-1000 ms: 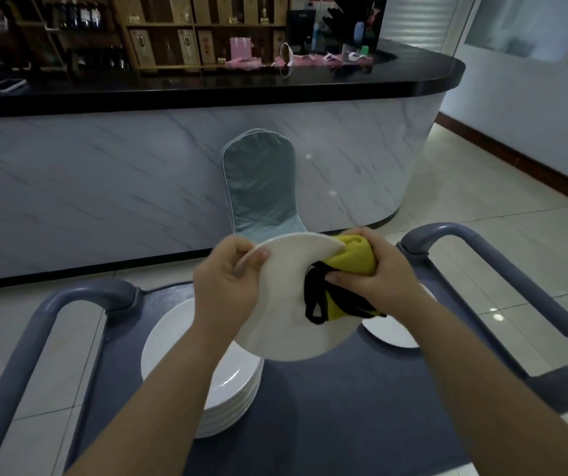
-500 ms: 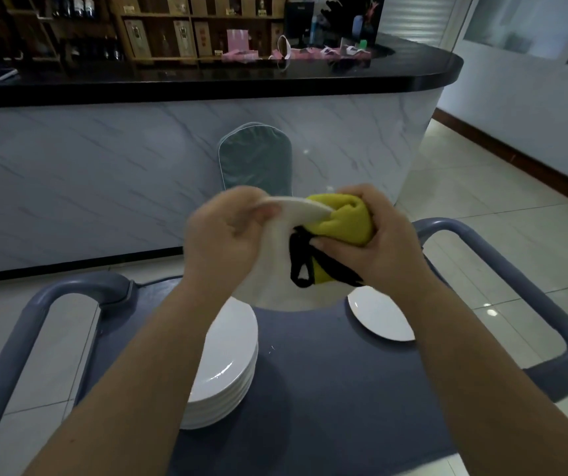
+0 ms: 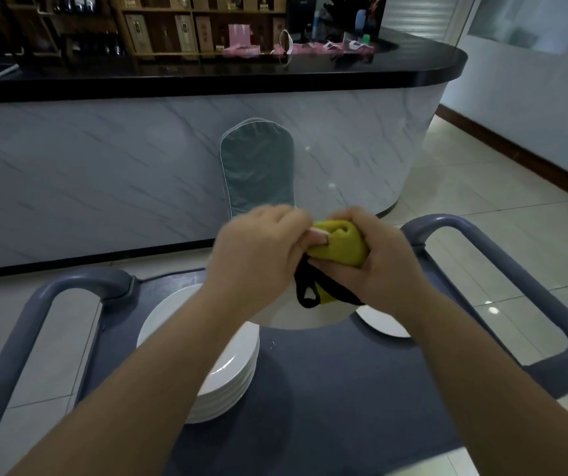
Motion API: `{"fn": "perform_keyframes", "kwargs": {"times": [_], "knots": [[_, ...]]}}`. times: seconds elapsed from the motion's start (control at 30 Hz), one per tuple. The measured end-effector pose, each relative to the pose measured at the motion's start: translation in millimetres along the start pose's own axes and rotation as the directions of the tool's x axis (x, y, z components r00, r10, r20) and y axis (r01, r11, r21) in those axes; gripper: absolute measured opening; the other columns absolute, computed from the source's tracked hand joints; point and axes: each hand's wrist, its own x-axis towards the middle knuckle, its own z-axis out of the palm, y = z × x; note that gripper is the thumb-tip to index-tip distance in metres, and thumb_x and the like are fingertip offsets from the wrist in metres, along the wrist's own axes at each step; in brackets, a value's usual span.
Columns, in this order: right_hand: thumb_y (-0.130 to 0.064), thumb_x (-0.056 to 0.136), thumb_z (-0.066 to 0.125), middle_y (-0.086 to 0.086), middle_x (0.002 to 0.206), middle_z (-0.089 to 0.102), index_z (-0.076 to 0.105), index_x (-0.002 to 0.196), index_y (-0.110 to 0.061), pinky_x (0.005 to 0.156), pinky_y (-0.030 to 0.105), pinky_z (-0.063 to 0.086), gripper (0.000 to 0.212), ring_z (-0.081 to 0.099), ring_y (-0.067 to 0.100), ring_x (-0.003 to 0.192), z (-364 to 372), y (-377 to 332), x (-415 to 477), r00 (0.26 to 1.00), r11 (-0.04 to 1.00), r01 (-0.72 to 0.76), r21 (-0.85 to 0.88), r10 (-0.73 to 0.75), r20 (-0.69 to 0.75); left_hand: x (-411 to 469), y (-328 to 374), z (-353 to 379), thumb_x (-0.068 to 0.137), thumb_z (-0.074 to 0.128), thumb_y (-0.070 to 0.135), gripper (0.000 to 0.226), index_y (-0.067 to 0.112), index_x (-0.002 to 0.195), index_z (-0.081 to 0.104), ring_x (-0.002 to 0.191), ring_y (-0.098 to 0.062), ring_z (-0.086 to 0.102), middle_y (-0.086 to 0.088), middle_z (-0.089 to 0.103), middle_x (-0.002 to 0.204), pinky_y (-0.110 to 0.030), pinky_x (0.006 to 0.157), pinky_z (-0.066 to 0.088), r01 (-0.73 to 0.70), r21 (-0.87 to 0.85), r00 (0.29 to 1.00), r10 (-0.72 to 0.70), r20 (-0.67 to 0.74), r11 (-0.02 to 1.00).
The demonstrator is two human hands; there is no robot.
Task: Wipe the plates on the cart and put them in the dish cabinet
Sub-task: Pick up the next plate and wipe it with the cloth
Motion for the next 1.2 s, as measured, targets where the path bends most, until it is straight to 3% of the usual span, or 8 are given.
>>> {"fn": "perform_keyframes", "kwargs": {"times": [0.17, 0.27, 0.37, 0.53, 0.77, 0.97, 1.07, 1.2], "knots": [[-0.041, 0.072, 0.081, -0.014, 0.091, 0.064, 0.055, 0.102, -0.036, 0.074, 0.029, 0.054, 0.041, 0.064, 0.012, 0.087, -9, -18, 10, 0.994, 0.987, -0.061, 0.148, 0.073, -0.083, 19, -21, -15, 0.094, 0.058, 0.038, 0.029, 0.016, 0.079, 0.068, 0.068, -0.017, 0.058, 0.008, 0.062, 0.073, -0.029, 0.056, 0.043, 0.143, -0.138, 0.979, -0.16, -0.125, 0.98], [-0.03, 0.071, 0.084, -0.014, 0.094, 0.067, 0.06, 0.103, -0.03, 0.078, 0.026, 0.053, 0.04, 0.064, 0.008, 0.09, 10, -1, -12, 0.94, 0.902, -0.226, 0.367, 0.301, -0.163, -9, -31, 2, 0.095, 0.059, 0.03, 0.02, 0.027, 0.075, 0.061, 0.063, 0.0, 0.05, 0.013, 0.054, 0.064, -0.018, 0.06, 0.038, 0.556, -0.449, 0.74, -0.662, -0.116, 0.7], [-0.029, 0.07, 0.083, -0.018, 0.095, 0.067, 0.059, 0.101, -0.035, 0.077, 0.022, 0.052, 0.04, 0.064, 0.004, 0.089, 27, 24, -39, 0.907, 0.864, -0.315, 0.393, 0.396, -0.145, -54, -20, 25, 0.097, 0.047, 0.041, 0.026, 0.027, 0.076, 0.052, 0.061, 0.0, 0.047, 0.013, 0.053, 0.064, -0.025, 0.058, 0.033, 0.708, -0.537, 0.554, -0.833, 0.018, 0.459], [-0.042, 0.071, 0.078, -0.019, 0.095, 0.065, 0.058, 0.101, -0.035, 0.073, 0.018, 0.051, 0.037, 0.063, 0.004, 0.088, 9, 33, -38, 0.972, 0.966, -0.235, 0.104, 0.235, 0.016, -72, -8, 33, 0.1, 0.04, 0.04, 0.033, 0.014, 0.094, 0.06, 0.077, -0.022, 0.047, 0.001, 0.06, 0.085, -0.035, 0.069, 0.038, 0.329, -0.127, 0.943, -0.319, 0.093, 0.936], [-0.044, 0.071, 0.079, -0.014, 0.091, 0.065, 0.057, 0.106, -0.032, 0.075, 0.033, 0.053, 0.043, 0.063, 0.012, 0.084, -4, 5, 4, 0.999, 0.999, -0.043, 0.024, 0.043, 0.006, -15, -17, 16, 0.093, 0.057, 0.033, 0.021, 0.019, 0.083, 0.069, 0.075, -0.015, 0.055, 0.009, 0.065, 0.08, -0.029, 0.061, 0.041, 0.22, -0.172, 0.971, -0.233, -0.06, 0.96], [-0.026, 0.068, 0.082, -0.01, 0.097, 0.069, 0.061, 0.105, -0.026, 0.079, 0.031, 0.057, 0.043, 0.067, 0.012, 0.092, 13, 31, -25, 0.918, 0.836, -0.312, 0.451, 0.387, -0.082, -50, -11, 28, 0.098, 0.056, 0.029, 0.019, 0.025, 0.079, 0.056, 0.063, 0.0, 0.049, 0.017, 0.056, 0.067, -0.018, 0.059, 0.038, 0.66, -0.646, 0.517, -0.856, 0.02, 0.384], [-0.032, 0.067, 0.081, -0.015, 0.094, 0.068, 0.061, 0.099, -0.033, 0.078, 0.029, 0.055, 0.038, 0.065, 0.007, 0.088, 32, 45, -41, 0.915, 0.886, -0.355, 0.299, 0.394, -0.082, -84, -16, 45, 0.1, 0.048, 0.038, 0.018, 0.025, 0.092, 0.057, 0.078, -0.011, 0.056, 0.012, 0.06, 0.082, -0.028, 0.07, 0.044, 0.661, -0.452, 0.699, -0.71, 0.082, 0.599], [-0.043, 0.073, 0.077, -0.014, 0.085, 0.065, 0.059, 0.099, -0.033, 0.069, 0.017, 0.048, 0.033, 0.062, 0.005, 0.081, 36, 32, -29, 0.988, 0.991, -0.132, 0.003, 0.132, 0.08, -78, -18, 44, 0.098, 0.05, 0.036, 0.03, 0.012, 0.088, 0.066, 0.073, -0.024, 0.053, -0.003, 0.064, 0.082, -0.031, 0.067, 0.037, 0.243, -0.147, 0.97, -0.239, 0.043, 0.959]]}}
